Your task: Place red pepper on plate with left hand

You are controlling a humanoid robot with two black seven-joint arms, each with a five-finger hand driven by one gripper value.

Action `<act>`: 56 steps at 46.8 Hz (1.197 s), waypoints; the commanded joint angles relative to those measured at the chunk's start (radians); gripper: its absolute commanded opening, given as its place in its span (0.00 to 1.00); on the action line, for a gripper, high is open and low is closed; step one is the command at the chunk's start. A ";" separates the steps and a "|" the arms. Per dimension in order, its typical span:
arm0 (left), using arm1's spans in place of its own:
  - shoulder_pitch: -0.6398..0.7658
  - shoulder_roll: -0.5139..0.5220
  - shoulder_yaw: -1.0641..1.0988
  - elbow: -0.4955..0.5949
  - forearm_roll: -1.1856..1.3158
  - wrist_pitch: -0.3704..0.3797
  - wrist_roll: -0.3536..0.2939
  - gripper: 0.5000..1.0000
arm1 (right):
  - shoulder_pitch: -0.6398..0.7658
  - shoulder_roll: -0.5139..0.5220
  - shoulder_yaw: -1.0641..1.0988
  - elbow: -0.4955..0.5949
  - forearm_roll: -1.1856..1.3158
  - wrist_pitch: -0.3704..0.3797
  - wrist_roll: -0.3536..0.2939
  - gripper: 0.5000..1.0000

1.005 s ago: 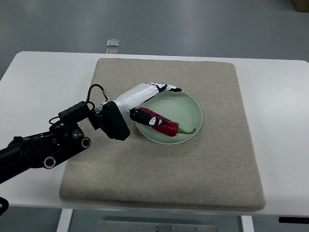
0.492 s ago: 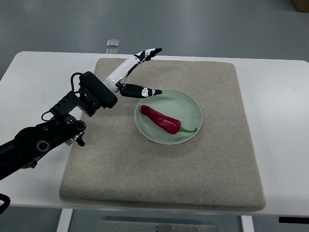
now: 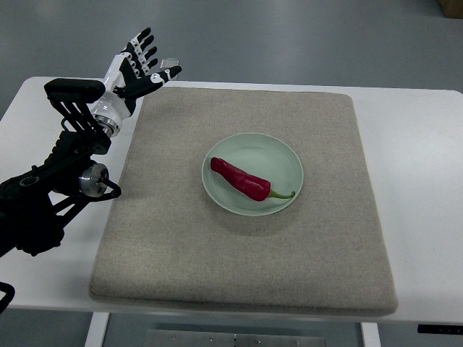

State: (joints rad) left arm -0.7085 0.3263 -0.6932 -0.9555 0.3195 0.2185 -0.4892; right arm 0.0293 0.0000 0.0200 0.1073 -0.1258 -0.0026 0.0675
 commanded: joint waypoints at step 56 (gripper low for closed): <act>0.011 -0.052 -0.097 0.069 -0.312 -0.028 0.000 0.99 | -0.005 0.000 0.000 0.008 -0.005 0.009 -0.008 0.86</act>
State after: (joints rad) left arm -0.6980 0.2748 -0.7909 -0.8876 0.0046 0.1903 -0.4893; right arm 0.0276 0.0000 0.0209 0.1138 -0.1279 0.0053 0.0606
